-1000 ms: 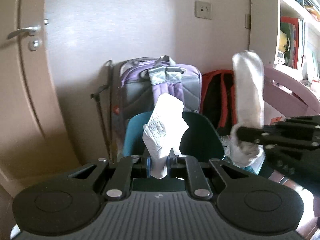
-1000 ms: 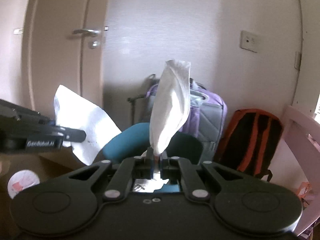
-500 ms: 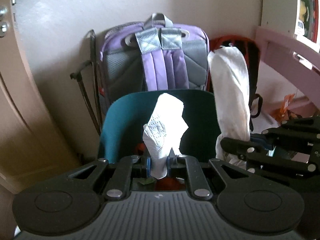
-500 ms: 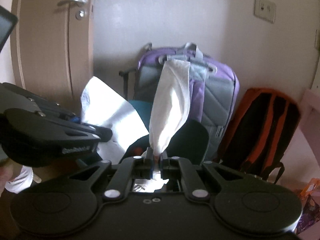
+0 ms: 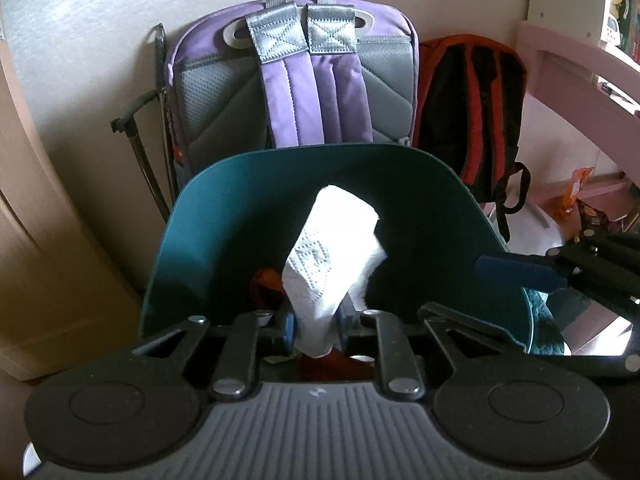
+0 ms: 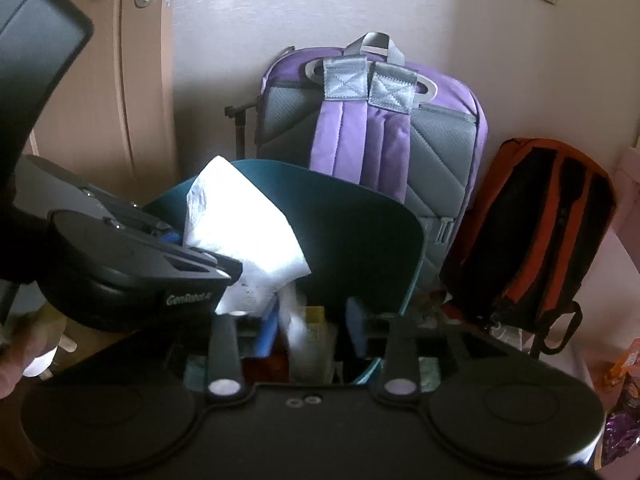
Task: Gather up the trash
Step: 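Open both tools to drop the tissue and paper bag into the bin, then lower both open tools from the bin toward the remaining floor trash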
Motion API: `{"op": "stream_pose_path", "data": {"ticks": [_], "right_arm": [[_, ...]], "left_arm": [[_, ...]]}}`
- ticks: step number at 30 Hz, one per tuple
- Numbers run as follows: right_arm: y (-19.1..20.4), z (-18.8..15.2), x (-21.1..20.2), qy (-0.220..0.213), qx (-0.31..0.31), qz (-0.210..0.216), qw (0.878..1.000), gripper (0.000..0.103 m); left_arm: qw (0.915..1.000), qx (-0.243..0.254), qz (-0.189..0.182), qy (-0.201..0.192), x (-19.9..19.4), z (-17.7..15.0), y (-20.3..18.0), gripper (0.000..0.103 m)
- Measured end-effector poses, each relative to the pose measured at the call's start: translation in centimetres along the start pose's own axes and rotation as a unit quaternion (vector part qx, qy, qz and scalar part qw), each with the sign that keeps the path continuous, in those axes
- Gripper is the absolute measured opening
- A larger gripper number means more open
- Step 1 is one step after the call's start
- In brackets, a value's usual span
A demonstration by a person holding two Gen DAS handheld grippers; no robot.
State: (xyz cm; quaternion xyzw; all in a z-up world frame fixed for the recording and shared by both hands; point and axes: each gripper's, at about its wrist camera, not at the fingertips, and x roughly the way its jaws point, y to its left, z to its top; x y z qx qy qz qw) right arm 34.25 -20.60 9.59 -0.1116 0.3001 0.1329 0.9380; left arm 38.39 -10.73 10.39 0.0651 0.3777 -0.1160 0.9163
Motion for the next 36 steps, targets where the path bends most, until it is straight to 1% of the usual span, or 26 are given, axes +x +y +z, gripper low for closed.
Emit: {"op": "stream_pose_path", "data": {"ticks": [2,4,5,6,7,8,9,10,11,12,14,16,18,24,28,29,30,32,36], "right_arm": [[0.0,0.1,-0.1,-0.003,0.001,-0.002,1.0,0.048],[0.1,0.1,-0.6,-0.008,-0.001,-0.006,1.0,0.05],[0.0,0.1,-0.9,-0.01,0.0,-0.008,1.0,0.054],[-0.1,0.2,-1.1,-0.012,0.001,-0.011,1.0,0.058],[-0.1,0.3,-1.4,-0.015,0.002,-0.014,1.0,0.06],[-0.1,0.2,-1.8,-0.018,0.004,-0.017,1.0,0.062],[-0.1,0.2,-2.1,-0.02,0.004,-0.018,1.0,0.063],[-0.2,0.1,-2.5,-0.021,0.006,-0.018,1.0,0.063],[-0.2,0.1,-2.9,-0.021,0.008,-0.017,1.0,0.067],[-0.2,0.0,-3.3,-0.022,0.01,-0.015,1.0,0.075],[-0.2,-0.1,-4.2,-0.026,0.009,-0.019,0.999,0.079],[0.0,-0.1,-5.2,-0.029,0.008,-0.015,0.999,0.081],[0.4,-0.2,-6.5,-0.036,0.002,-0.013,0.999,0.087],[2.1,-0.8,-10.5,-0.052,-0.02,0.001,0.998,0.099],[3.6,-1.8,-12.5,-0.052,-0.029,0.017,0.998,0.102],[4.0,-2.1,-13.0,-0.052,-0.031,0.023,0.998,0.102],[4.3,-2.4,-13.4,-0.052,-0.033,0.028,0.998,0.102],[5.2,-3.1,-14.0,-0.05,-0.037,0.038,0.997,0.102],[7.0,-4.7,-14.3,-0.038,-0.046,0.057,0.997,0.102]], "left_arm": [[1.0,-0.007,-0.002,0.0,-0.3,0.0,0.2,0.029],[0.9999,-0.012,-0.004,-0.004,-0.7,-0.1,0.4,0.032],[0.9999,-0.014,-0.002,-0.006,-0.9,0.0,0.5,0.036],[0.9999,-0.015,0.002,-0.008,-1.2,0.0,0.6,0.042],[0.9998,-0.016,0.006,-0.011,-1.5,0.0,0.7,0.046],[0.9997,-0.016,0.01,-0.016,-2.0,-0.1,0.7,0.052],[0.9996,-0.017,0.013,-0.019,-2.4,-0.1,0.8,0.058],[0.9995,-0.02,0.014,-0.022,-2.9,-0.1,0.9,0.062],[0.9993,-0.023,0.012,-0.028,-3.4,-0.2,1.0,0.068],[0.9991,-0.026,0.012,-0.031,-3.9,-0.2,1.0,0.072],[0.9989,-0.029,0.013,-0.035,-4.8,-0.2,1.0,0.073],[0.9988,-0.029,0.012,-0.039,-5.8,-0.4,1.0,0.073],[0.9987,-0.026,0.011,-0.043,-7.0,-0.8,0.9,0.074],[0.9982,-0.032,0.01,-0.051,-10.7,-2.9,1.5,0.075],[0.9976,-0.039,0.008,-0.056,-13.0,-4.9,2.4,0.077],[0.9974,-0.041,0.008,-0.058,-13.6,-5.5,2.7,0.081],[0.9973,-0.042,0.009,-0.06,-14.1,-6.1,3.0,0.083],[0.9969,-0.046,0.01,-0.063,-14.9,-7.3,3.5,0.083],[0.997,-0.055,0.009,-0.054,-15.6,-9.8,4.7,0.084]]}}
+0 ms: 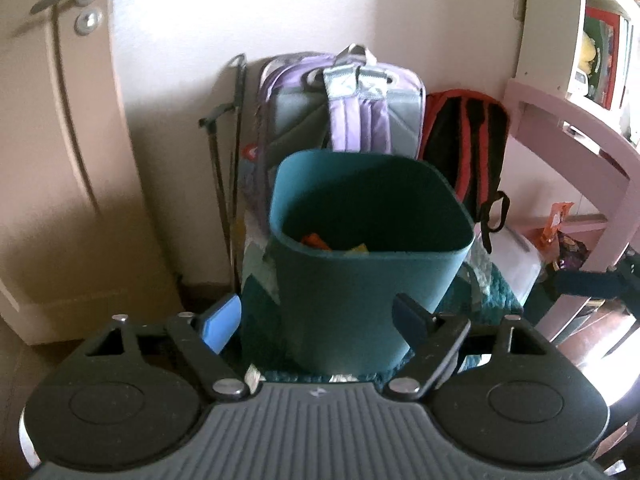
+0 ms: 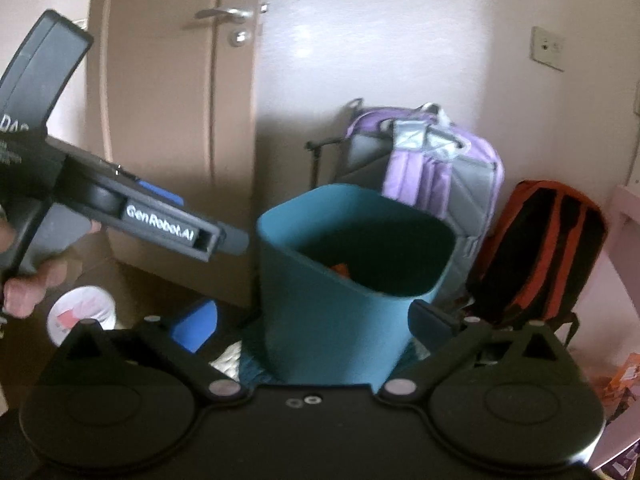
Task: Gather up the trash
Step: 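Lower both open tools from the bin toward the remaining floor trash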
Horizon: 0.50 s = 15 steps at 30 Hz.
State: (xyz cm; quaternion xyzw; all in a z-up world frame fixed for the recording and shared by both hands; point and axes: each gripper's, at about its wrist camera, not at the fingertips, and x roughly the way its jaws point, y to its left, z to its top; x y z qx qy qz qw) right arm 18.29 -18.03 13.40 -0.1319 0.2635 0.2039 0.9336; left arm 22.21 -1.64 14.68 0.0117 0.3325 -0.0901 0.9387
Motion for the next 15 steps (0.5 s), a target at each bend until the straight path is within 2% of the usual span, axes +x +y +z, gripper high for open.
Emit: {"op": "stream_pose_path", "data": {"ticks": [9,15], "right_arm": [[4.2,-4.4,3.9,0.054,-0.005,0.038,0.998,0.102],[6.2,-8.3,8.5,0.088,0.002,0.044,0.995,0.102]], "left_arm": [[0.9989,-0.036,0.005,0.031,1.8,-5.8,4.8,0.091],[0.9961,-0.061,0.016,0.061,6.2,-10.2,8.8,0.101]]}}
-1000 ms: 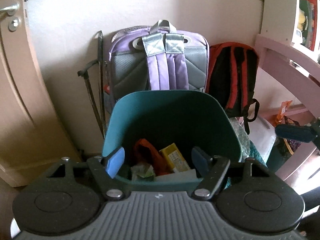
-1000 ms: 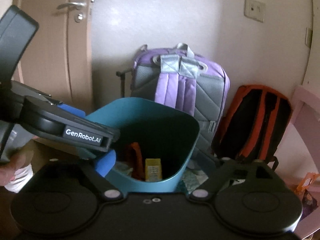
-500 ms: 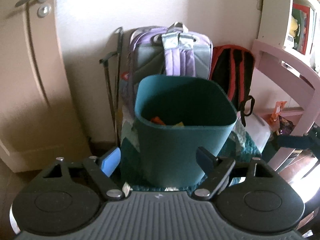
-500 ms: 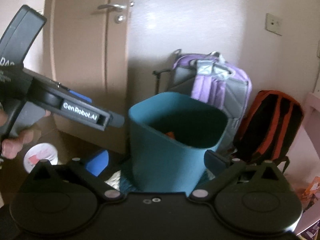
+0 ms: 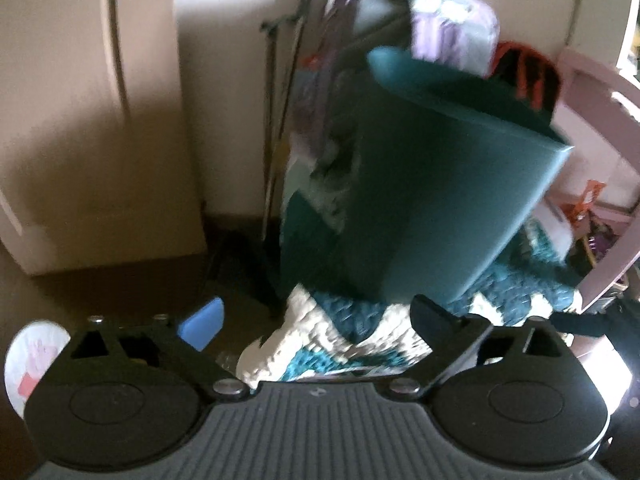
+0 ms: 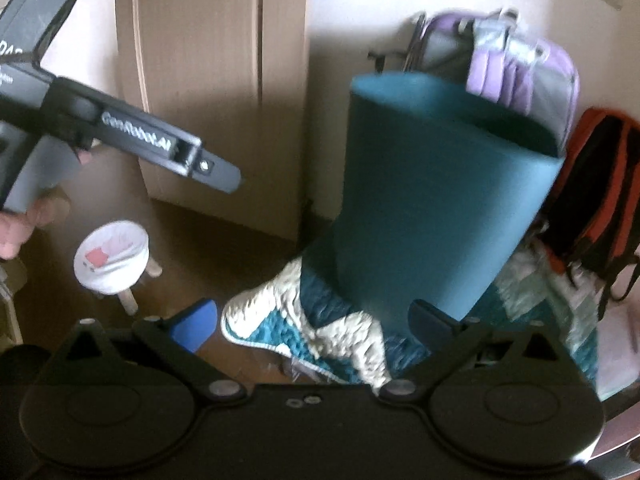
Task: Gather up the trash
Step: 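Lower both open tools from the bin toward the remaining floor trash, then grasp the clear plastic tray with the left tool while the right tool grasps the snack wrapper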
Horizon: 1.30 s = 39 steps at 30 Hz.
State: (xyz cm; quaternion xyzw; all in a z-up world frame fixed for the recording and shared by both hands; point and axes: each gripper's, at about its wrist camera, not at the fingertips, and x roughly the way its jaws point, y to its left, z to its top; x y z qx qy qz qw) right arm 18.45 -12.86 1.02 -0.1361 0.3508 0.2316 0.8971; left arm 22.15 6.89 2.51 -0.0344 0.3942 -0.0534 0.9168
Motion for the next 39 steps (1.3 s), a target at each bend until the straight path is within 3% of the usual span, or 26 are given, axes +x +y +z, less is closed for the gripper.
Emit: {"op": "stream_pose_path", "data": {"ticks": [6,11,18,24,27,30,35,39], "right_arm": [[1.0,-4.5,6.5,0.052,0.013,0.005,0.999,0.102],[1.9,-9.5,13.0,0.12,0.012,0.008,0.993,0.102],[4.1,-16.1,20.8,0.197,-0.015,0.035,0.98,0.102],[7.2,-21.2,26.6,0.261,-0.073,0.083,0.959,0.1],[9.1,-24.0,29.1,0.289,-0.133,0.109,0.942,0.095],[10.7,-26.4,31.5,0.305,-0.191,0.127,0.924,0.092],[12.6,-29.2,35.3,0.333,-0.236,0.153,0.9,0.086],[13.8,-30.6,36.9,0.327,-0.278,0.173,0.886,0.086]], "left_arm": [[0.998,-0.033,0.014,0.051,7.2,-4.3,5.1,0.101],[0.9945,-0.017,0.057,0.086,13.6,-8.6,8.9,0.101],[0.9825,-0.029,0.078,0.167,22.6,-13.8,13.3,0.101],[0.97,-0.053,0.089,0.22,29.9,-17.2,15.9,0.101],[0.9651,-0.075,0.095,0.232,33.4,-17.9,16.9,0.101],[0.961,-0.095,0.101,0.239,36.9,-18.2,17.8,0.101],[0.9521,-0.124,0.11,0.257,42.7,-18.5,18.7,0.101],[0.9412,-0.185,0.116,0.258,46.6,-17.9,20.0,0.101]]}}
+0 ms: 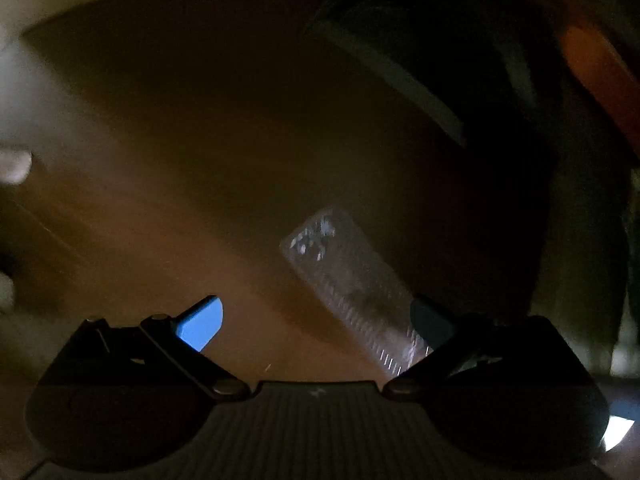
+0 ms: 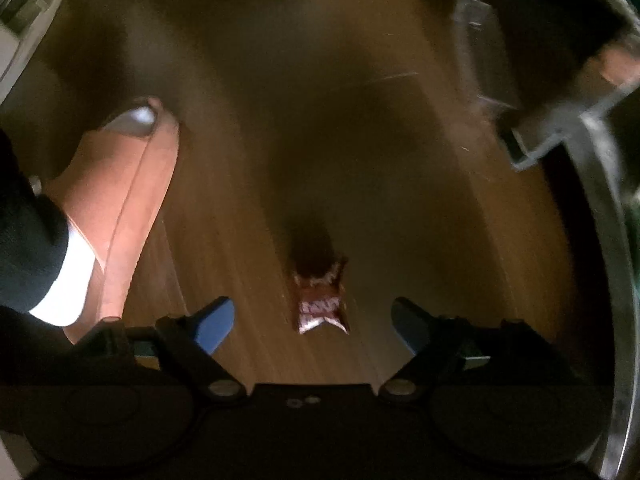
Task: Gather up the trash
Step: 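Grasp the clear plastic tray with the left tool while the right tool grasps the snack wrapper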
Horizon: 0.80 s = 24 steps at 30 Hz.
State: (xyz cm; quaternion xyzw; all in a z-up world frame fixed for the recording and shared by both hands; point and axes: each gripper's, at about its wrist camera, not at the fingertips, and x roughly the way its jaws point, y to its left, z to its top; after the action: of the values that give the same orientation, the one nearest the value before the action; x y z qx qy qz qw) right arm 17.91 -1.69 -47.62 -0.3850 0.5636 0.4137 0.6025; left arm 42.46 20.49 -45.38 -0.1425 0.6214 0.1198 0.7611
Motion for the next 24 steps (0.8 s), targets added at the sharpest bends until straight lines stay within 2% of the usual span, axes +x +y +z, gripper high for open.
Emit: {"op": "stream_pose_path", "data": {"ticks": [3,9,13,16,19,21,23,24], "right_arm": [[0.3,0.2,1.6,0.003,-0.027,-0.008,1.0,0.086],[0.7,0.0,3.8,0.002,-0.064,-0.026,0.998,0.086],[0.7,0.1,5.1,0.006,-0.068,-0.027,0.997,0.086],[0.7,0.2,5.7,0.009,-0.068,-0.028,0.997,0.08],[0.4,0.2,6.4,0.014,-0.068,-0.031,0.997,0.071],[0.4,0.3,6.6,0.016,-0.071,-0.034,0.997,0.06],[0.4,0.3,6.7,0.018,-0.068,-0.034,0.997,0.056],[0.4,0.3,6.8,0.018,-0.065,-0.033,0.997,0.053]], "left_arm": [[0.9981,-0.06,-0.003,0.018,2.2,1.0,0.0,0.101],[0.9914,-0.119,0.005,0.054,5.6,1.1,-0.4,0.101],[0.9905,-0.122,0.008,0.064,6.8,0.6,-0.9,0.101],[0.9922,-0.107,0.014,0.062,7.2,-0.1,-1.4,0.1],[0.993,-0.099,0.021,0.06,7.3,-0.5,-1.6,0.088],[0.993,-0.098,0.022,0.063,7.6,-0.7,-1.8,0.076],[0.9936,-0.091,0.03,0.059,7.2,-0.8,-1.9,0.074],[0.9939,-0.089,0.033,0.056,7.1,-0.9,-2.0,0.068]]}}
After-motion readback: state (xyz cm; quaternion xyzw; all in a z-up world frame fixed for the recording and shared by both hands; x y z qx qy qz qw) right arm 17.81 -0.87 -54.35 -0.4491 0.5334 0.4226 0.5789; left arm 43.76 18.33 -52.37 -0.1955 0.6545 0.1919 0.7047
